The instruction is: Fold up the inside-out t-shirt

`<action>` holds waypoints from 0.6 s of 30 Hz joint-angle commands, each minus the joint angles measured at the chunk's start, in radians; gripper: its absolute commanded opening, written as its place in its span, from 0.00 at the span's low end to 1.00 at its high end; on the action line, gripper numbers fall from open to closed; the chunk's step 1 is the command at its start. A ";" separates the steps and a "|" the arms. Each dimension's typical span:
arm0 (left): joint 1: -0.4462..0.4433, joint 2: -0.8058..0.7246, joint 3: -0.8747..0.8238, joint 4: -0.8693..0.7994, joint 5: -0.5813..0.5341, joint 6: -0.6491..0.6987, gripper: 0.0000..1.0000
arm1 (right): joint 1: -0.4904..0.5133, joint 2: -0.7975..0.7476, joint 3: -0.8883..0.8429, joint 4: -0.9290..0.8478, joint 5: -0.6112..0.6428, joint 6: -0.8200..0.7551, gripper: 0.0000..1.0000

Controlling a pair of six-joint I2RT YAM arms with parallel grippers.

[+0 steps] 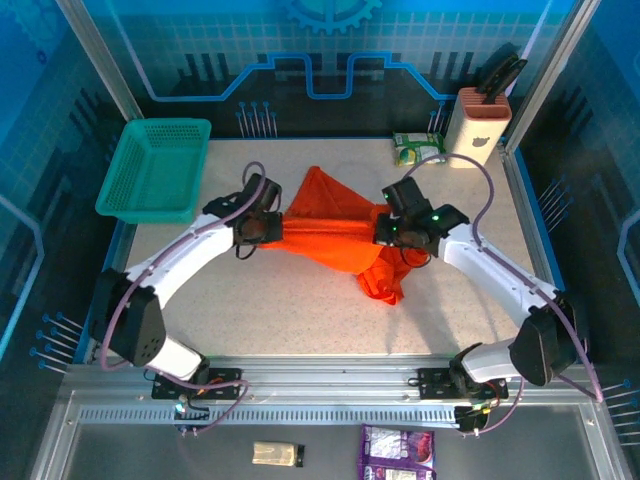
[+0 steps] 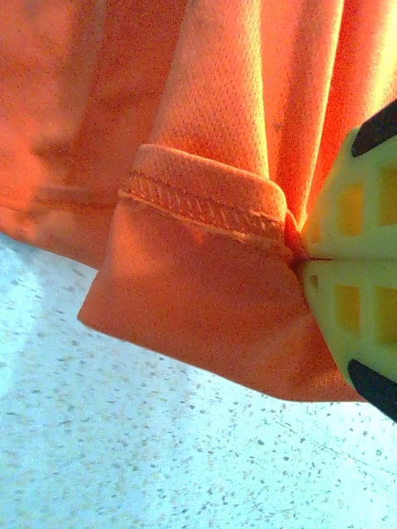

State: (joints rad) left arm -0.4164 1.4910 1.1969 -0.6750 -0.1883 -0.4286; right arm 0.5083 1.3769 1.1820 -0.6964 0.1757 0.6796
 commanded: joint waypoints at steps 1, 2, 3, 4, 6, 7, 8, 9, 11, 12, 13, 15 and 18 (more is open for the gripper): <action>0.075 -0.049 0.041 -0.026 0.026 0.057 0.02 | -0.056 -0.051 0.096 -0.109 0.087 -0.067 0.00; 0.089 -0.057 0.050 -0.019 0.067 0.056 0.01 | -0.059 -0.057 0.127 -0.118 0.092 -0.078 0.00; 0.103 -0.064 0.058 -0.011 0.106 0.052 0.02 | -0.062 -0.063 0.156 -0.126 0.100 -0.088 0.00; 0.121 -0.071 0.066 -0.003 0.149 0.040 0.02 | -0.063 -0.072 0.186 -0.137 0.106 -0.101 0.00; 0.145 -0.092 0.074 0.014 0.209 0.020 0.04 | -0.068 -0.086 0.240 -0.158 0.120 -0.118 0.00; 0.154 -0.106 0.078 0.025 0.233 0.010 0.06 | -0.069 -0.095 0.263 -0.167 0.126 -0.126 0.00; 0.162 -0.121 0.079 0.037 0.263 0.001 0.09 | -0.071 -0.106 0.280 -0.172 0.128 -0.129 0.00; 0.170 -0.132 0.077 0.053 0.290 -0.006 0.12 | -0.072 -0.116 0.290 -0.172 0.127 -0.129 0.00; 0.176 -0.137 0.070 0.093 0.366 -0.026 0.14 | -0.074 -0.135 0.305 -0.159 0.111 -0.125 0.00; 0.177 -0.131 0.068 0.106 0.394 -0.037 0.10 | -0.073 -0.140 0.311 -0.151 0.097 -0.119 0.00; 0.177 -0.122 0.068 0.114 0.417 -0.045 0.04 | -0.073 -0.144 0.316 -0.143 0.081 -0.114 0.00; 0.177 -0.110 0.059 0.138 0.454 -0.060 0.00 | -0.073 -0.144 0.320 -0.135 0.059 -0.105 0.00; 0.177 -0.104 0.047 0.177 0.488 -0.086 0.00 | -0.073 -0.141 0.316 -0.130 0.036 -0.099 0.00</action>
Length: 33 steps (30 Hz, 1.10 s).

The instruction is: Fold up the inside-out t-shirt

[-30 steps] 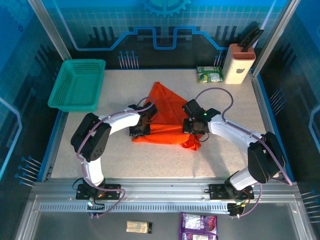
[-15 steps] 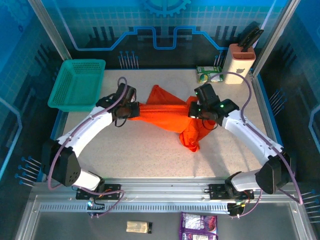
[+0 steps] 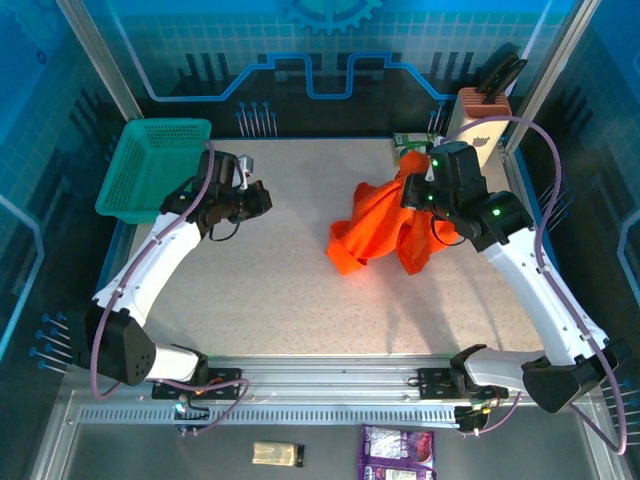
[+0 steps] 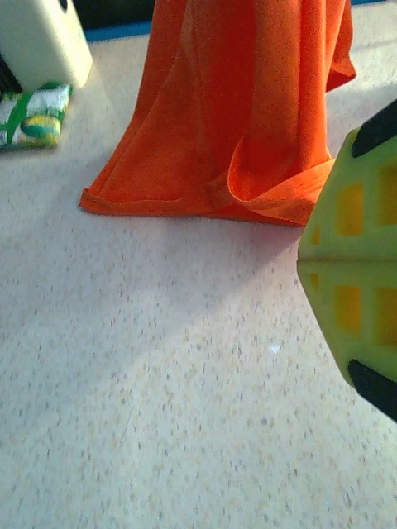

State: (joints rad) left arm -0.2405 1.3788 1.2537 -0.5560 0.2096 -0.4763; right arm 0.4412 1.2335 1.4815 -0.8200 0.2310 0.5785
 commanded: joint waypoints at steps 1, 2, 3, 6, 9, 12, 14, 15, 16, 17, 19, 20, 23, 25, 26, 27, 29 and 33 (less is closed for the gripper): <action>0.002 0.008 -0.008 0.063 0.096 -0.045 0.00 | -0.006 0.004 0.011 -0.003 -0.022 0.002 0.00; 0.001 0.010 -0.007 0.065 0.099 -0.047 0.00 | -0.006 0.005 0.003 0.001 -0.026 0.001 0.00; 0.001 0.015 -0.003 0.069 0.110 -0.050 0.00 | -0.006 0.007 -0.003 0.007 -0.036 0.001 0.00; -0.014 0.056 0.008 0.075 0.170 -0.071 0.13 | -0.004 0.019 -0.015 0.035 -0.085 0.008 0.00; -0.085 0.116 0.018 0.078 0.184 -0.067 0.23 | 0.004 0.034 -0.021 0.049 -0.111 0.016 0.00; -0.172 0.212 0.057 0.049 0.182 -0.046 0.36 | 0.014 0.040 -0.042 0.046 -0.126 0.030 0.00; -0.216 0.287 0.089 0.016 0.167 -0.036 0.39 | 0.022 0.036 -0.065 0.047 -0.129 0.039 0.00; -0.232 0.327 0.104 0.009 0.165 -0.031 0.41 | 0.027 0.031 -0.078 0.045 -0.130 0.045 0.00; -0.242 0.365 0.124 -0.002 0.169 -0.021 0.42 | 0.029 0.026 -0.089 0.043 -0.130 0.050 0.00; -0.250 0.400 0.145 -0.020 0.163 -0.005 0.43 | 0.034 0.020 -0.100 0.040 -0.130 0.054 0.00; -0.267 0.475 0.208 -0.079 0.122 0.047 0.45 | 0.042 0.001 -0.131 0.037 -0.125 0.069 0.00; -0.273 0.501 0.235 -0.105 0.107 0.068 0.46 | 0.047 -0.008 -0.144 0.036 -0.124 0.074 0.00; -0.283 0.598 0.330 -0.183 0.079 0.139 0.48 | 0.062 -0.035 -0.182 0.024 -0.113 0.093 0.00; -0.288 0.655 0.392 -0.226 0.059 0.184 0.49 | 0.067 -0.054 -0.204 0.017 -0.102 0.106 0.00; -0.291 0.680 0.418 -0.244 0.047 0.195 0.49 | 0.071 -0.061 -0.213 0.014 -0.100 0.111 0.00; -0.293 0.707 0.447 -0.262 0.029 0.208 0.49 | 0.073 -0.071 -0.221 0.011 -0.095 0.117 0.00; -0.297 0.754 0.494 -0.290 0.008 0.222 0.49 | 0.075 -0.089 -0.232 0.003 -0.087 0.125 0.00; -0.305 0.844 0.578 -0.317 0.000 0.232 0.48 | 0.078 -0.114 -0.240 -0.014 -0.065 0.134 0.00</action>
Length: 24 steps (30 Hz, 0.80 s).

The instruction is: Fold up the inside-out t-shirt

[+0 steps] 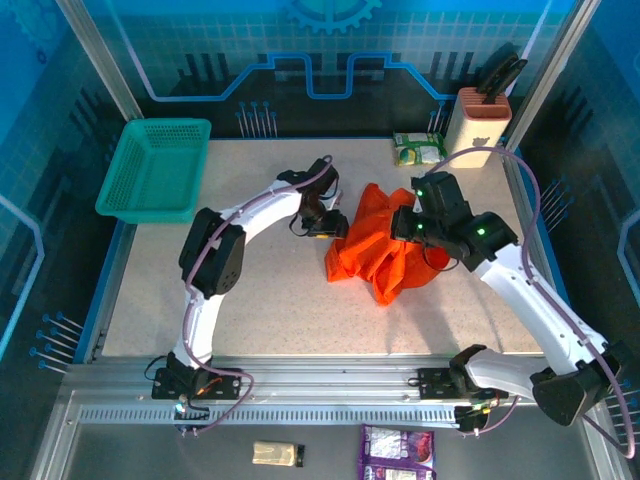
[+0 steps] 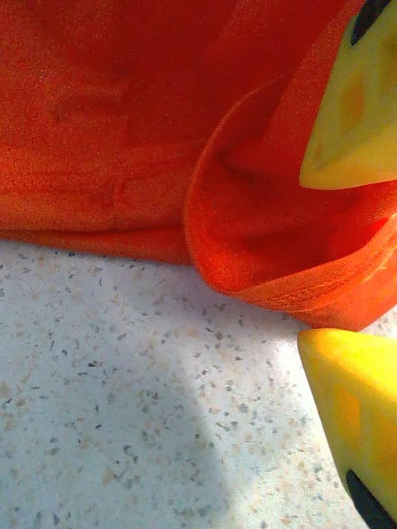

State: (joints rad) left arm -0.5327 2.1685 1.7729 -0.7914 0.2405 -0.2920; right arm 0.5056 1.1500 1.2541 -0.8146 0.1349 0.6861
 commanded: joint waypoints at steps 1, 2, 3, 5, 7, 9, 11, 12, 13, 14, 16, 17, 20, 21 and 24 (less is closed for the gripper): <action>-0.016 0.081 0.086 -0.101 -0.047 0.051 0.47 | 0.014 -0.036 -0.015 -0.023 0.038 0.029 0.00; -0.018 0.102 0.107 -0.118 -0.056 0.055 0.46 | 0.015 -0.039 -0.016 -0.023 0.041 0.030 0.00; -0.021 0.122 0.127 -0.133 -0.066 0.061 0.42 | 0.016 -0.042 -0.017 -0.025 0.046 0.033 0.00; -0.026 0.140 0.144 -0.144 -0.081 0.066 0.32 | 0.016 -0.044 -0.015 -0.029 0.052 0.030 0.00; -0.027 0.140 0.144 -0.146 -0.084 0.070 0.23 | 0.015 -0.043 -0.009 -0.036 0.062 0.022 0.00; -0.026 0.134 0.142 -0.149 -0.089 0.078 0.16 | 0.015 -0.042 -0.002 -0.047 0.085 0.012 0.00; -0.021 0.117 0.126 -0.144 -0.102 0.077 0.05 | 0.012 -0.043 0.003 -0.057 0.112 -0.001 0.00; -0.014 0.096 0.109 -0.130 -0.105 0.070 0.00 | 0.005 -0.042 0.007 -0.061 0.123 -0.008 0.00; -0.005 0.075 0.088 -0.107 -0.099 0.058 0.00 | -0.005 -0.042 0.011 -0.065 0.130 -0.014 0.00; 0.014 0.033 0.052 -0.072 -0.079 0.038 0.00 | -0.023 -0.043 0.014 -0.068 0.132 -0.022 0.00; 0.071 -0.073 -0.043 0.034 -0.014 -0.018 0.00 | -0.071 -0.043 0.025 -0.067 0.131 -0.052 0.00; 0.102 -0.123 -0.084 0.084 0.023 -0.045 0.00 | -0.094 -0.041 0.032 -0.066 0.132 -0.067 0.00; 0.216 -0.293 -0.203 0.256 0.159 -0.138 0.00 | -0.185 -0.021 0.071 -0.048 0.104 -0.122 0.00; 0.248 -0.339 -0.224 0.302 0.190 -0.166 0.00 | -0.211 -0.013 0.089 -0.047 0.089 -0.137 0.00; 0.337 -0.481 -0.234 0.390 0.282 -0.217 0.00 | -0.274 -0.004 0.144 -0.053 0.058 -0.169 0.00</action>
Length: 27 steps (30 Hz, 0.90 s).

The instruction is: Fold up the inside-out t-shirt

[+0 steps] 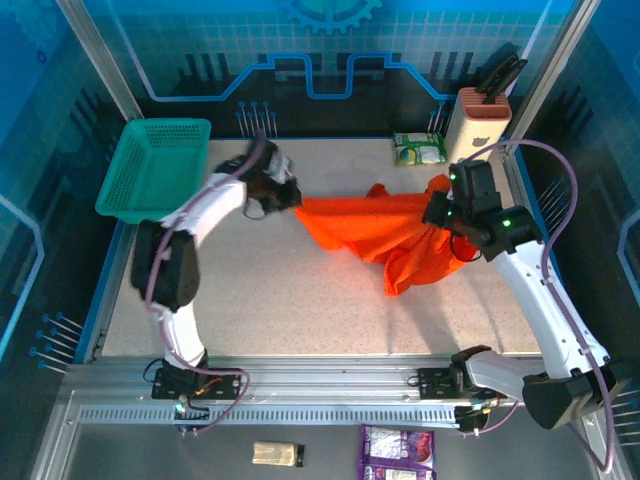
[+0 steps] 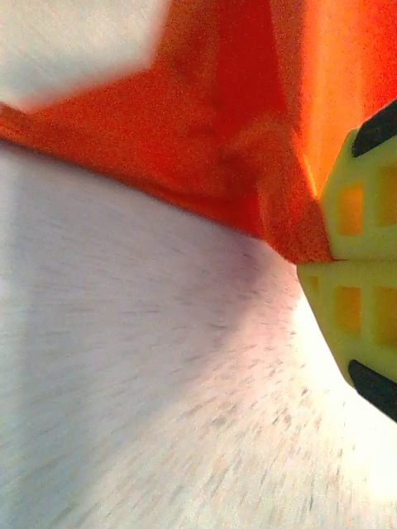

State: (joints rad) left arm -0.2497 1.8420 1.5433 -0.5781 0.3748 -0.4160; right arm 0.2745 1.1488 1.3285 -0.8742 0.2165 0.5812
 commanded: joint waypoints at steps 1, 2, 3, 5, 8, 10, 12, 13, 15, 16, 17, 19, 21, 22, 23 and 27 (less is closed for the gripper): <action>0.079 -0.204 -0.011 0.210 0.172 -0.111 0.00 | -0.057 -0.013 0.083 0.006 -0.025 -0.075 0.00; 0.102 -0.247 -0.022 0.249 0.199 -0.129 0.00 | -0.063 -0.022 0.091 0.005 -0.022 -0.081 0.00; 0.128 -0.300 -0.040 0.300 0.221 -0.154 0.00 | -0.073 -0.039 0.100 0.000 -0.015 -0.090 0.00; 0.174 -0.394 -0.071 0.347 0.216 -0.196 0.00 | -0.083 -0.068 0.118 -0.019 0.010 -0.098 0.00; 0.243 -0.498 -0.094 0.368 0.235 -0.242 0.00 | -0.089 -0.127 0.140 -0.036 0.031 -0.098 0.00; 0.273 -0.560 -0.124 0.423 0.282 -0.282 0.00 | -0.089 -0.157 0.144 -0.012 -0.016 -0.095 0.00; 0.281 -0.600 -0.131 0.432 0.298 -0.299 0.00 | -0.089 -0.180 0.139 0.039 -0.111 -0.088 0.00; 0.280 -0.610 -0.121 0.399 0.289 -0.290 0.00 | -0.090 -0.182 0.131 0.067 -0.158 -0.085 0.00; 0.282 -0.609 -0.094 0.278 0.242 -0.240 0.00 | -0.089 -0.169 0.116 0.120 -0.243 -0.075 0.00; 0.282 -0.600 -0.082 0.207 0.197 -0.201 0.00 | -0.089 -0.145 0.112 0.133 -0.278 -0.073 0.00; 0.283 -0.589 -0.077 0.144 0.151 -0.172 0.00 | -0.088 -0.118 0.112 0.133 -0.297 -0.071 0.00; 0.299 -0.546 -0.085 0.040 0.065 -0.130 0.00 | -0.090 -0.035 0.106 0.108 -0.300 -0.058 0.00; 0.317 -0.494 -0.114 -0.004 0.010 -0.100 0.00 | -0.090 0.060 0.116 0.047 -0.286 -0.055 0.08; 0.324 -0.464 -0.133 -0.016 -0.017 -0.084 0.00 | -0.088 0.122 0.132 0.006 -0.278 -0.064 0.19; 0.331 -0.437 -0.147 -0.023 -0.035 -0.071 0.00 | -0.086 0.159 0.143 -0.033 -0.262 -0.069 0.27; 0.349 -0.327 -0.189 -0.036 -0.018 -0.055 0.00 | -0.028 0.199 0.087 -0.073 -0.200 -0.104 0.35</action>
State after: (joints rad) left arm 0.0792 1.4567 1.3869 -0.5247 0.4198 -0.5220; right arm 0.2146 1.3830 1.4376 -0.8452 -0.0338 0.5072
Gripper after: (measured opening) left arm 0.051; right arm 0.348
